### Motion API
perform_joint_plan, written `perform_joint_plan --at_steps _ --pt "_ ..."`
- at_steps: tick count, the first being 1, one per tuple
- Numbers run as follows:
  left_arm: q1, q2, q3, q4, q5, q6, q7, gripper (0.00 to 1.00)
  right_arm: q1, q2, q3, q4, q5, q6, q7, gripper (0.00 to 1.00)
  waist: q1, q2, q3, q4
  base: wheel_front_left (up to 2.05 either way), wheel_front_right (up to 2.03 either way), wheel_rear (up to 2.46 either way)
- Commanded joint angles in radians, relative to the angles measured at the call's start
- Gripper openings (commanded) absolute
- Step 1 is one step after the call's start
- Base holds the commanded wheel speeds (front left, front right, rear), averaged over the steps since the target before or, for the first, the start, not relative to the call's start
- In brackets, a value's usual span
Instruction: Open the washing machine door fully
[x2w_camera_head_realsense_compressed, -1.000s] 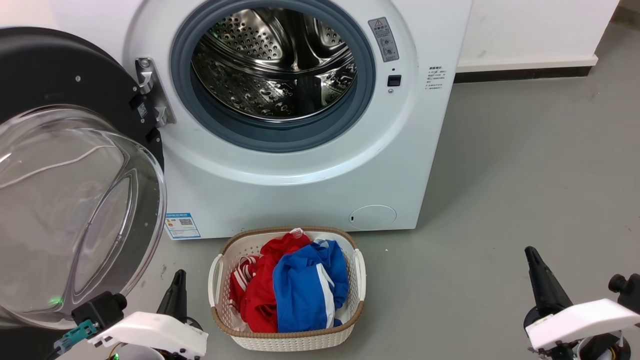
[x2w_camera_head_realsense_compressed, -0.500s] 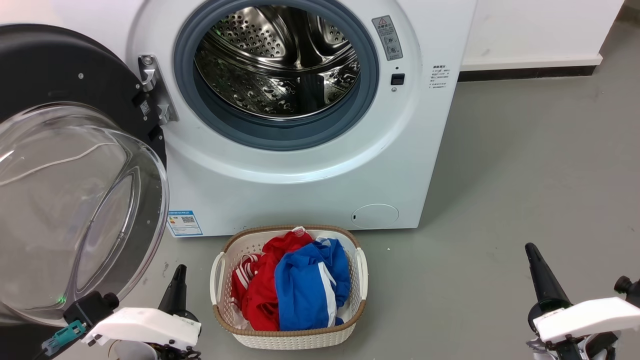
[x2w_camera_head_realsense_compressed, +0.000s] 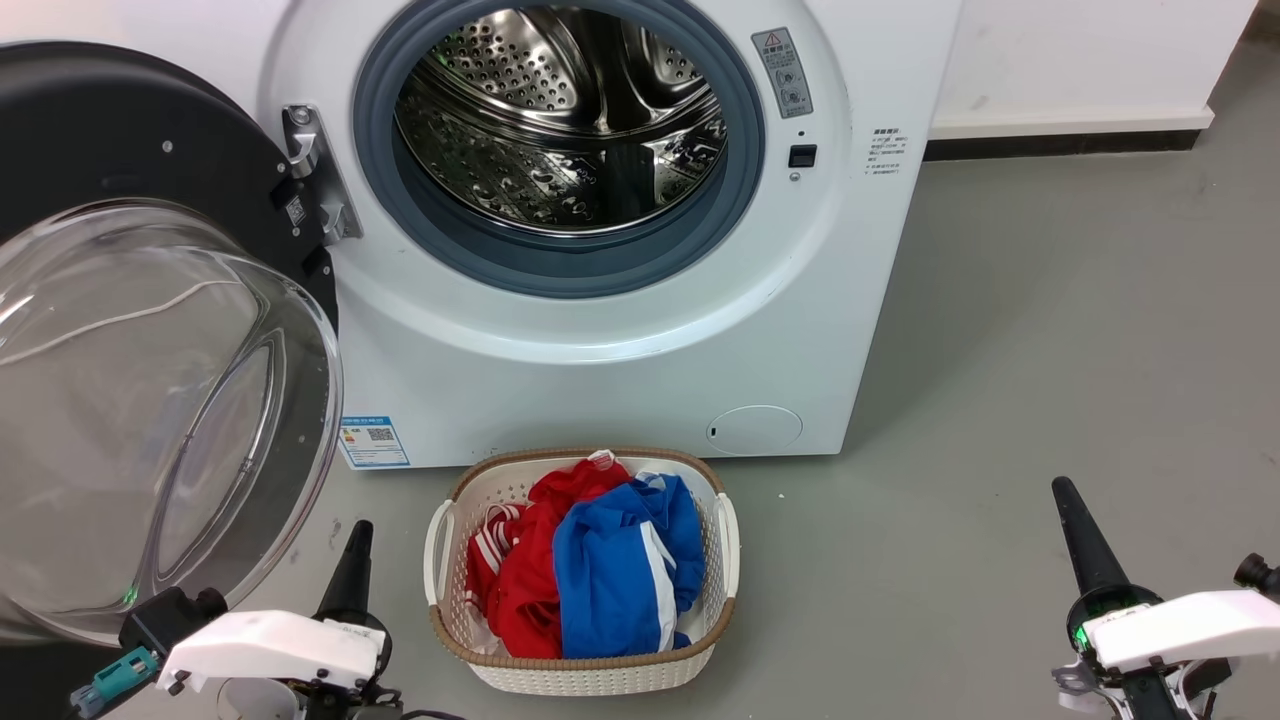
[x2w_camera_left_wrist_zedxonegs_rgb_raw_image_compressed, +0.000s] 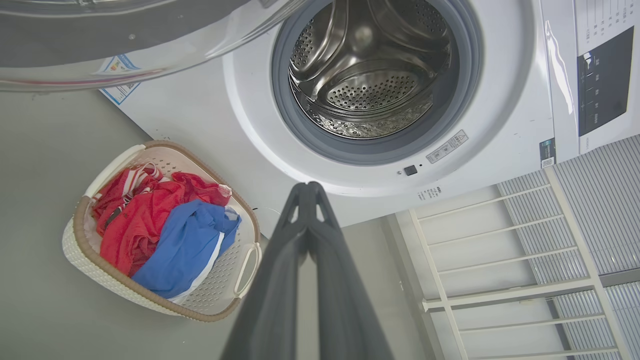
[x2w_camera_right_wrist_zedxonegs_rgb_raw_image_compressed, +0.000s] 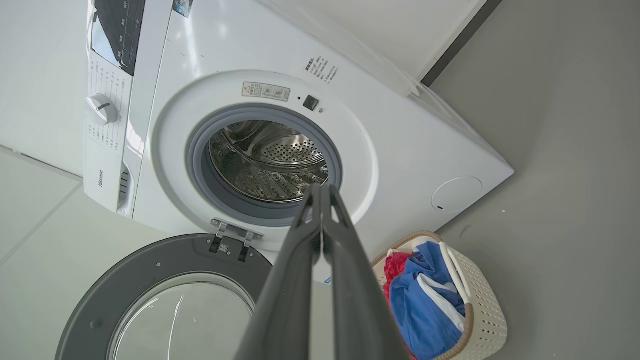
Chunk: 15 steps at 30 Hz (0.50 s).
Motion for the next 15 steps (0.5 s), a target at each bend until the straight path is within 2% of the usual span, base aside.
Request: perform_joint_plan --at_steps 1,15 --pt "-0.030 -0.002 0.012 -0.006 -0.025 -0.011 0.006 0.00 -0.027 0.001 -0.003 -0.003 0.029 0.000 0.005 0.00 -0.0001 0.0000 0.000 0.001 0.00 0.00 0.00" --pt "-0.040 -0.030 0.056 0.002 -0.156 -0.046 0.041 0.00 -0.043 0.005 -0.008 0.021 0.190 0.000 0.016 0.00 -0.0001 0.0000 0.006 0.009 0.00 0.00 0.00"
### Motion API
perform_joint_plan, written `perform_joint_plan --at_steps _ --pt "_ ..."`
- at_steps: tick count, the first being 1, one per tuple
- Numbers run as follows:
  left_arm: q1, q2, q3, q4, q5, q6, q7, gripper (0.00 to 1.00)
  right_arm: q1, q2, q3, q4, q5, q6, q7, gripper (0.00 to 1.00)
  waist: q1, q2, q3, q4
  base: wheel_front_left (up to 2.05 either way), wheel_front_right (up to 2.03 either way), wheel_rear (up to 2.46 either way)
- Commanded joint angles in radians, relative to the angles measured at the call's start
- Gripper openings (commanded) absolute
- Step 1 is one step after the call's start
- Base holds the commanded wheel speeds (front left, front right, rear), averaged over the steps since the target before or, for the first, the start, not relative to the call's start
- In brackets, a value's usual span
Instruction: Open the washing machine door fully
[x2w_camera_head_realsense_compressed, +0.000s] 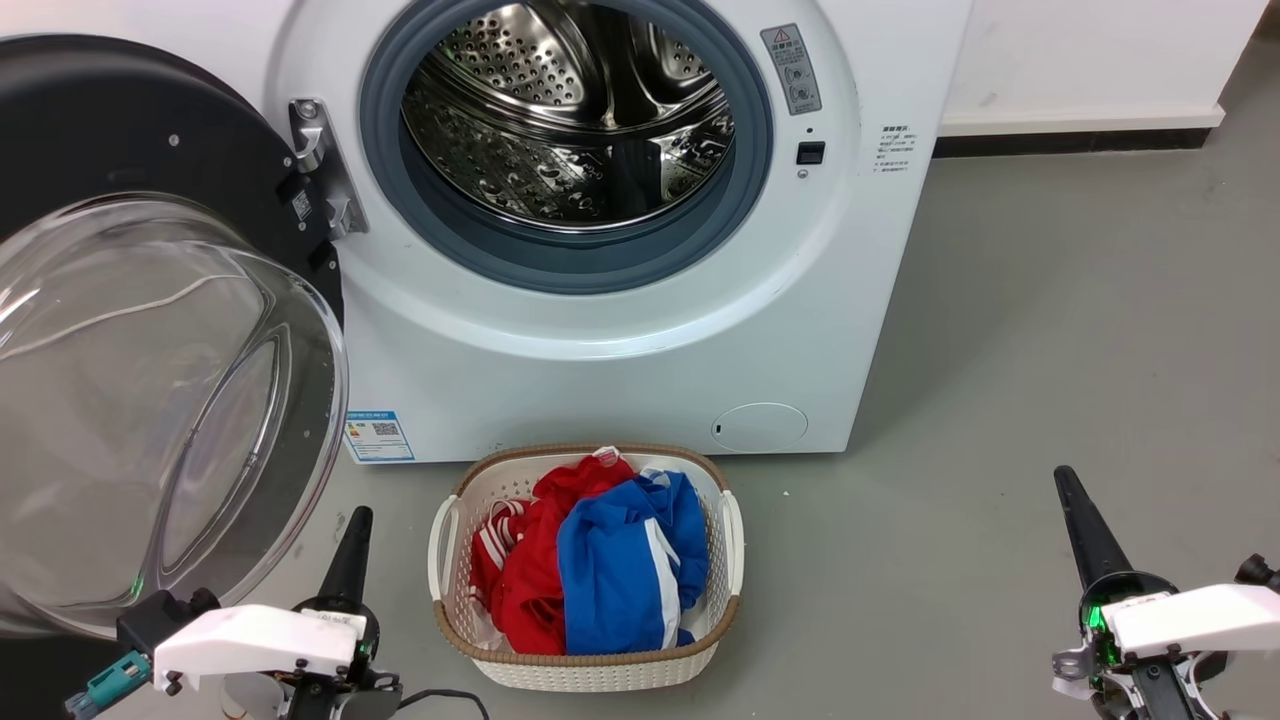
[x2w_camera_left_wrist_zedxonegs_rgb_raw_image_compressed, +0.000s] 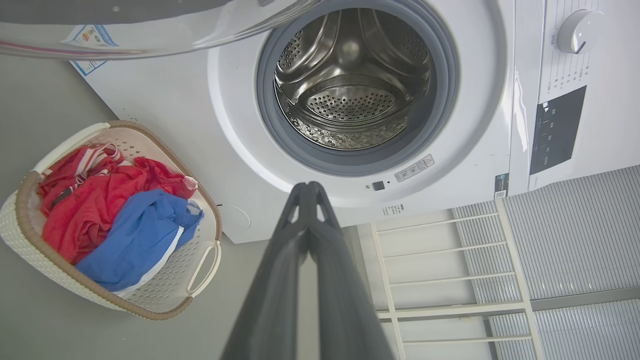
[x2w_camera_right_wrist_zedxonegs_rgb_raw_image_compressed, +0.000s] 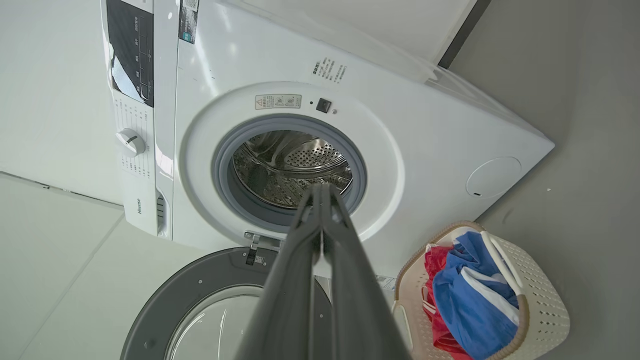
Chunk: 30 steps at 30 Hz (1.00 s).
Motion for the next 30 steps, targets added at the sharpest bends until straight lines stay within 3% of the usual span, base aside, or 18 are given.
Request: perform_joint_plan --at_steps 1,30 --pt "-0.025 -0.002 0.012 -0.004 -0.023 -0.011 0.006 0.00 -0.023 0.002 -0.002 0.000 0.029 0.000 0.003 0.00 0.0000 -0.0001 0.001 0.001 0.00 0.00 0.00" --pt "-0.039 -0.045 0.075 0.009 -0.218 -0.064 0.060 0.00 -0.048 0.008 -0.010 0.035 0.268 0.000 0.019 0.00 0.0000 -0.0001 0.010 0.016 0.00 0.00 0.00"
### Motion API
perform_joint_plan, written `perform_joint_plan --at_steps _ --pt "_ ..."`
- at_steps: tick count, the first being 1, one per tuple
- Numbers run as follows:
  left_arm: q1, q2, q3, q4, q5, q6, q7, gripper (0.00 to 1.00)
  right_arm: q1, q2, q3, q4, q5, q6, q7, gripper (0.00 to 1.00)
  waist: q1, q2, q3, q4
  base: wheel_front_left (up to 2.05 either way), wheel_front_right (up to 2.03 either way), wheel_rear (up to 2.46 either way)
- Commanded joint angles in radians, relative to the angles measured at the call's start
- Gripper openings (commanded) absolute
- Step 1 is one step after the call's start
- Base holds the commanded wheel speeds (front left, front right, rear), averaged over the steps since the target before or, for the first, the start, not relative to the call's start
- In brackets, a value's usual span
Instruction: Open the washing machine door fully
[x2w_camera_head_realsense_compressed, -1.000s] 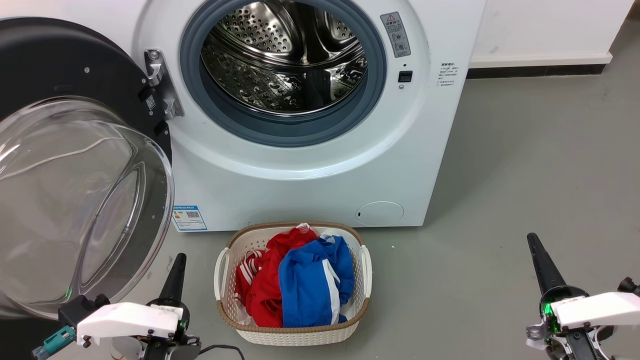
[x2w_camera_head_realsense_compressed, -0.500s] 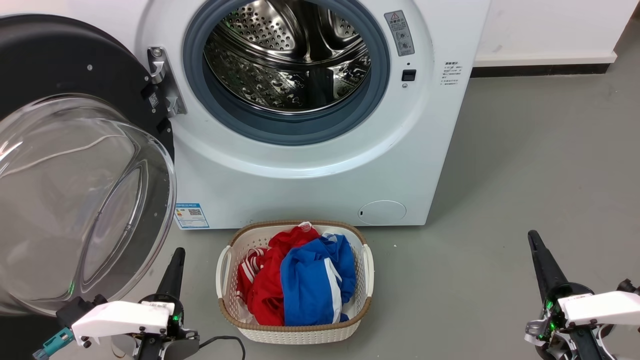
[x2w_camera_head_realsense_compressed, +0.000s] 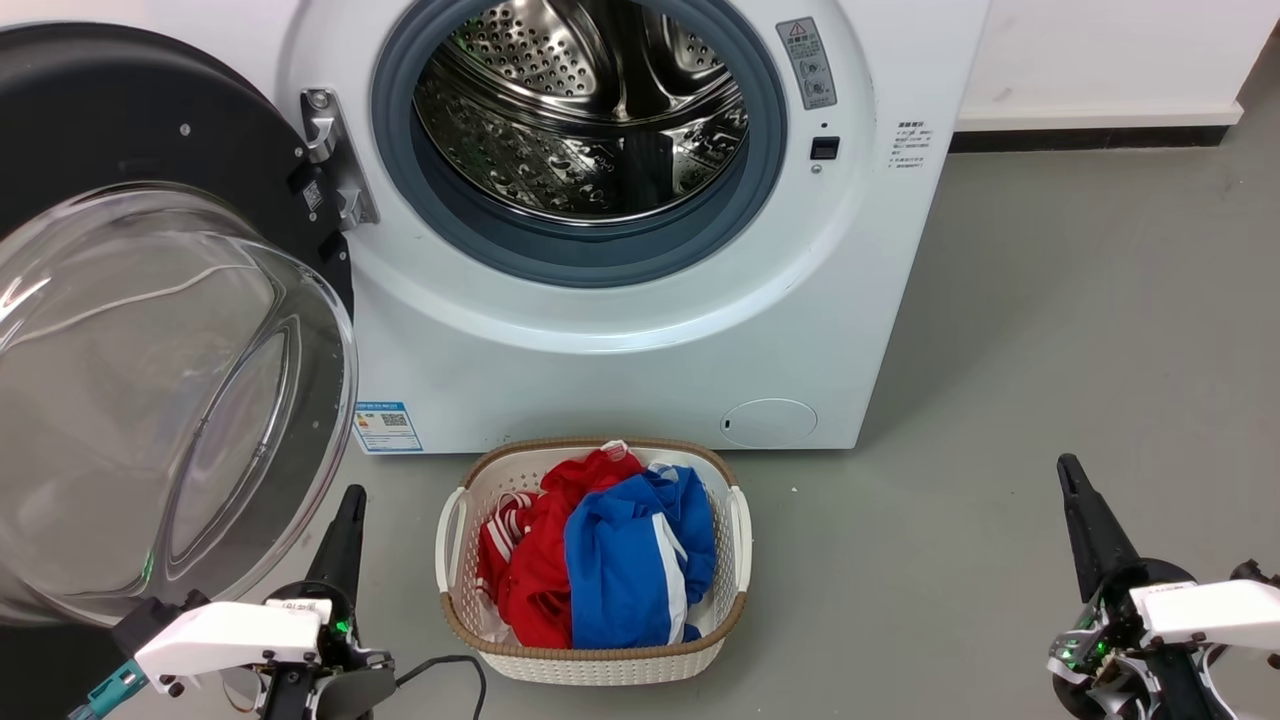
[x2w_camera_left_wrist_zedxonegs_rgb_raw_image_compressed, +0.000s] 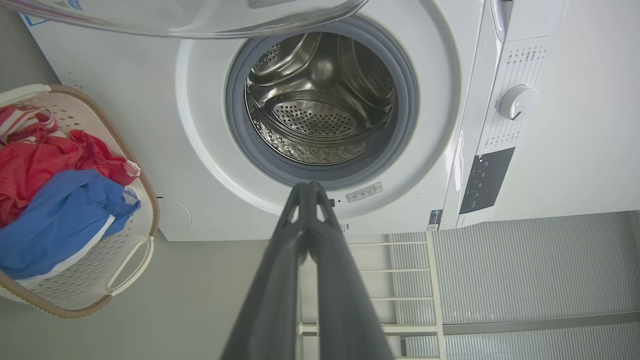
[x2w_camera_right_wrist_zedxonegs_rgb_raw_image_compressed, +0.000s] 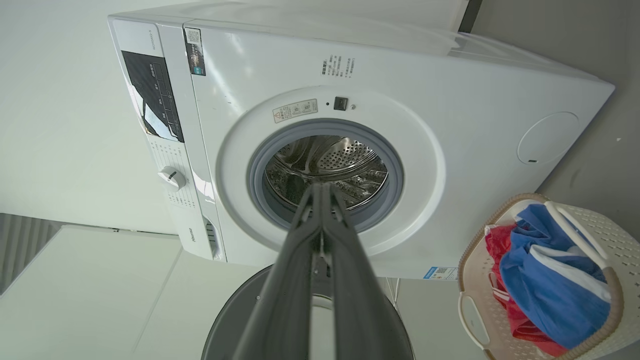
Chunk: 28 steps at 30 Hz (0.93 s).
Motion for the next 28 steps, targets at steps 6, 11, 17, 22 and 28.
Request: perform_joint_plan --at_steps 6,11,17,22,28 --pt "-0.021 -0.011 0.019 0.002 -0.050 -0.017 0.017 0.00 -0.022 0.003 -0.003 0.008 0.063 0.000 0.005 0.00 0.0000 0.0000 0.002 0.004 0.00 0.00 0.00" --pt "-0.020 -0.017 0.028 0.004 -0.078 -0.025 0.024 0.00 -0.026 0.004 -0.004 0.014 0.096 0.000 0.007 0.00 0.0000 0.0000 0.004 0.006 0.00 0.00 0.00" --pt "-0.022 -0.023 0.037 0.006 -0.106 -0.032 0.031 0.00 -0.030 0.005 -0.005 0.019 0.130 0.000 0.009 0.00 0.0000 0.0000 0.005 0.009 0.00 0.00 0.00" --pt "-0.023 -0.023 0.038 0.006 -0.106 -0.033 0.031 0.00 -0.028 0.005 -0.005 0.019 0.132 0.000 0.009 0.00 0.0000 0.0000 0.006 0.009 0.00 0.00 0.00" --pt "-0.022 -0.024 0.038 0.006 -0.106 -0.033 0.031 0.00 -0.028 0.005 -0.005 0.019 0.132 0.000 0.009 0.00 0.0000 0.0000 0.006 0.009 0.00 0.00 0.00"
